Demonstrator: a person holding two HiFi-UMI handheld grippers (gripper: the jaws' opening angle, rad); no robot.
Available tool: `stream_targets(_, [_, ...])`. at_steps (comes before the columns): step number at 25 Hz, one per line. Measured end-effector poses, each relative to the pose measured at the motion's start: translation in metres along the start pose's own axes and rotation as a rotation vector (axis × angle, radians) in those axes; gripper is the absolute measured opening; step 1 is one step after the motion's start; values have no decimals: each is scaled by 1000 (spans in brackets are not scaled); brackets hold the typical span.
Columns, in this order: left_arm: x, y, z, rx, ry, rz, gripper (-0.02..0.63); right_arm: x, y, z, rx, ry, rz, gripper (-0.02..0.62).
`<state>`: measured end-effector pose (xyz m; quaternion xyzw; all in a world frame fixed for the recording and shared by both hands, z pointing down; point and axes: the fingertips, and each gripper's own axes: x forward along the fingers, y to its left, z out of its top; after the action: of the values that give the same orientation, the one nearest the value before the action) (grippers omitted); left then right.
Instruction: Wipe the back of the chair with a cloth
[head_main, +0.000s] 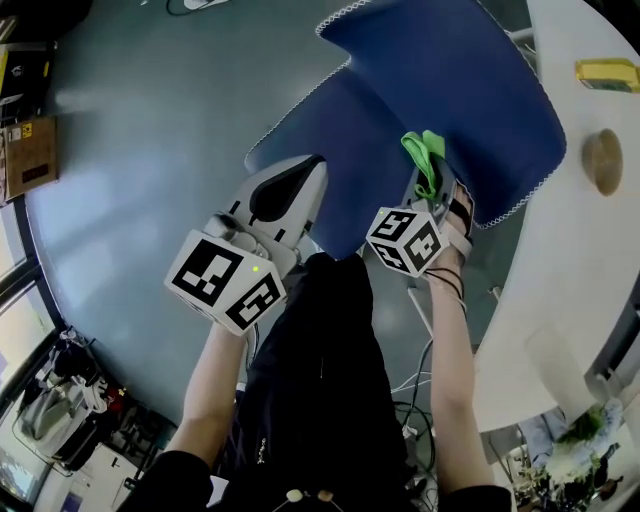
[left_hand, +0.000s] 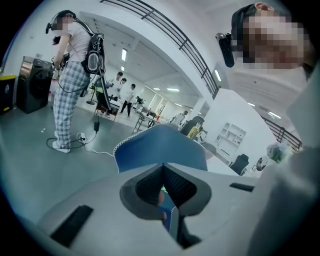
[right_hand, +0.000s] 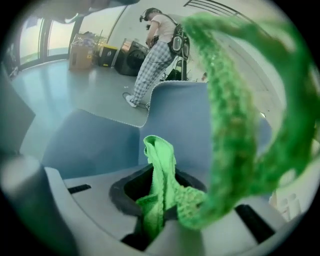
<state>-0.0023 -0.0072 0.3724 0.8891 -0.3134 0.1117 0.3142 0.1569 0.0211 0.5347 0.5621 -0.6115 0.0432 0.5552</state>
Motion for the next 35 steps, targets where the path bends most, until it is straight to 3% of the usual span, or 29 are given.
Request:
stream_targets(5, [-4,-7,5,14,-6,-2,2,-34,-24,26,193,-100,12,46])
stream_targets(12, [-15,-22,35,67,-35,7,2,-94,-60,65,369,-225,27,46])
stream_targets(21, [-49,-51,95,159,-115,25,2,-168,-103,116,426,-363,13,46])
stream_targets(28, [-75,-74,130,204,-200,32,2,-217,-134,146,563,-491,53,46])
stream_targets(35, [-92,-102,162,246,-231,-1,2,-256,-160,161,632,-540,58,46])
